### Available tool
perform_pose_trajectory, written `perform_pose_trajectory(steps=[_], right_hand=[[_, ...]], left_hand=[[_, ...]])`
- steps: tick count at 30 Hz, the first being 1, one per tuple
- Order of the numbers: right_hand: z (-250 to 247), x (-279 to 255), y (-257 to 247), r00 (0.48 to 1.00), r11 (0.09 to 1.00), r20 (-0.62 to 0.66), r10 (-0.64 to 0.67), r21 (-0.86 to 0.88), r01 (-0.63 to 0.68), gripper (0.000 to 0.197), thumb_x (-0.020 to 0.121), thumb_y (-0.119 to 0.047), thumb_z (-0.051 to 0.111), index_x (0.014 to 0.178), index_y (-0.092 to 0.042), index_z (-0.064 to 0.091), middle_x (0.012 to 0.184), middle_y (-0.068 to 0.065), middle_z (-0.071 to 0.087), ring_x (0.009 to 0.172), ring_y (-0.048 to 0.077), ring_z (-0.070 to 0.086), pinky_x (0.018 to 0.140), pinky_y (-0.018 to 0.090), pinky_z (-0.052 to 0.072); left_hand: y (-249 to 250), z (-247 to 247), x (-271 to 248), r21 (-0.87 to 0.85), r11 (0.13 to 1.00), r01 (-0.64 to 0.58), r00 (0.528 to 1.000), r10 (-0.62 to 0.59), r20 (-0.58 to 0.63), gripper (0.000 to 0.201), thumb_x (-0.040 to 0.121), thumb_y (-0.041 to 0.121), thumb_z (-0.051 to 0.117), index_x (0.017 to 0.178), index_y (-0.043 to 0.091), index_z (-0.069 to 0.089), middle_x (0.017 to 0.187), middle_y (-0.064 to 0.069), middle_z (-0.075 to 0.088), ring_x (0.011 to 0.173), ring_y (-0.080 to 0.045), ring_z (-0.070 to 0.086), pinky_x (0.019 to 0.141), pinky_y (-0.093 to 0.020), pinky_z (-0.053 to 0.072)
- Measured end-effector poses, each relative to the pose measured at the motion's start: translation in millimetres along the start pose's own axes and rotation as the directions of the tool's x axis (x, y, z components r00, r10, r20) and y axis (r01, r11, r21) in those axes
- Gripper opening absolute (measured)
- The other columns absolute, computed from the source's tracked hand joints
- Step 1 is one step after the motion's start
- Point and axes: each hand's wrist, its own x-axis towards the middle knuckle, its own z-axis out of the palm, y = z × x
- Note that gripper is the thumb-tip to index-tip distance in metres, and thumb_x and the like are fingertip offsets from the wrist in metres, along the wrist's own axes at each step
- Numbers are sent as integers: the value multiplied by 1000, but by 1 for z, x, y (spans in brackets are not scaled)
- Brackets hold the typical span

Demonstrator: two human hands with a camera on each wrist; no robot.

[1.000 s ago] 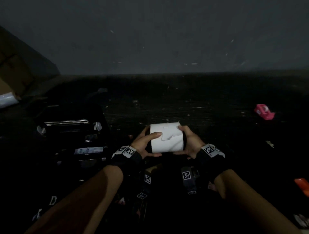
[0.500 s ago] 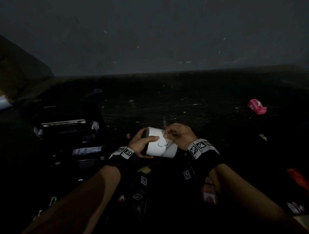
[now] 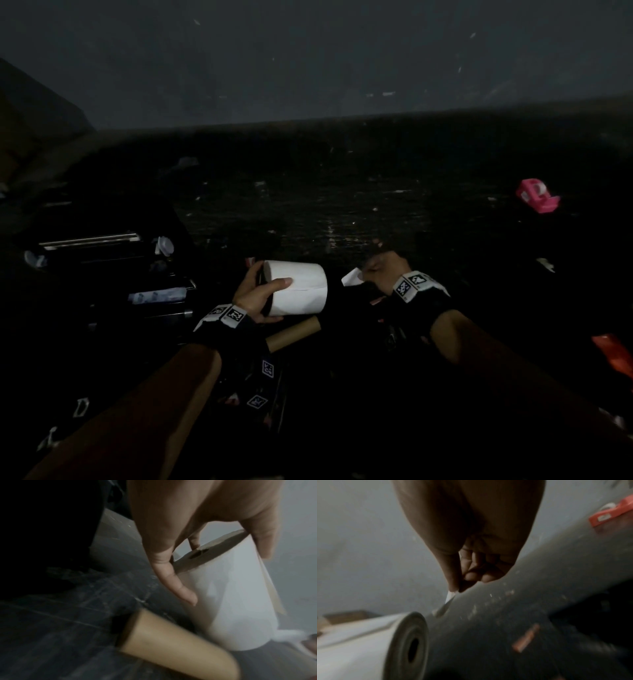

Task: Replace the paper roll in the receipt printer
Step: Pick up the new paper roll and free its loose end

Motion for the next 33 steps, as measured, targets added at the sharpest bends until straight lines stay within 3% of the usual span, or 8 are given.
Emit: perform_pose_trajectory(steps=[4, 9, 12, 17, 21, 26, 28, 33], right_hand=[[16, 12, -8, 992, 990, 105, 64, -129, -50, 18, 78, -25, 65, 91, -17, 74, 107, 7, 70, 104, 26, 63, 79, 23, 46], [35, 19, -7, 993, 955, 79, 92, -288, -65, 30, 80, -19, 63, 106, -5, 65, 117, 17, 64, 108, 32, 60, 87, 34, 49], [35, 21, 1, 985, 937, 122, 123, -341, -75, 24, 74, -30, 67, 90, -11, 68, 108, 14, 69, 99, 29, 64, 87, 34, 53], [24, 13, -3, 985, 944, 115, 128, -319, -85, 40, 64, -44, 71, 91, -14, 70, 102, 11, 69, 97, 29, 64, 85, 37, 55], [-9, -1, 8, 997, 986, 38, 74, -152, -68, 9, 75, -32, 70, 70, -27, 65, 99, 4, 72, 98, 22, 65, 79, 26, 49], [-24, -34, 49, 980, 952, 68, 189, -258, -166, 38, 77, -40, 68, 110, -23, 64, 121, 2, 64, 114, 21, 57, 94, 26, 43], [-18, -41, 57, 972, 950, 88, 220, -246, -192, 44, 77, -42, 67, 116, -24, 61, 126, 2, 61, 118, 21, 54, 100, 28, 41], [-36, -50, 56, 965, 937, -90, 245, -235, -260, 39, 85, -32, 61, 121, -16, 58, 130, 10, 58, 121, 26, 52, 101, 31, 39]], left_hand=[[-3, -5, 2, 17, 1000, 5, 1000, -5, 21, 71, 81, 20, 68, 133, 49, 31, 130, 3, 40, 109, -30, 49, 71, -44, 53], [-1, -7, 4, 27, 1000, 14, 999, -15, 39, 56, 80, 18, 68, 115, 52, 38, 131, 3, 42, 108, -28, 50, 73, -46, 54], [-1, -8, 5, 46, 999, 11, 998, -14, 58, 57, 79, 18, 70, 116, 49, 40, 136, 2, 41, 114, -30, 49, 69, -44, 55], [-1, -12, 10, 49, 999, 12, 996, -16, 84, 62, 79, 16, 69, 123, 47, 38, 134, 1, 41, 102, -25, 50, 66, -43, 54], [-5, -13, 13, 35, 999, 1, 996, -4, 92, 68, 80, 14, 68, 129, 48, 35, 128, 4, 42, 92, -21, 52, 68, -43, 53], [-2, -13, 12, 59, 998, -11, 994, 4, 107, 73, 79, 14, 69, 132, 49, 33, 129, 5, 39, 104, -28, 50, 69, -44, 54], [0, -13, 12, 66, 998, -12, 994, 4, 113, 72, 80, 14, 69, 132, 48, 33, 128, 5, 39, 100, -26, 50, 69, -44, 54], [0, -13, 9, 56, 998, 6, 995, -12, 102, 71, 80, 14, 69, 132, 46, 33, 128, 2, 40, 105, -29, 48, 65, -42, 53]])
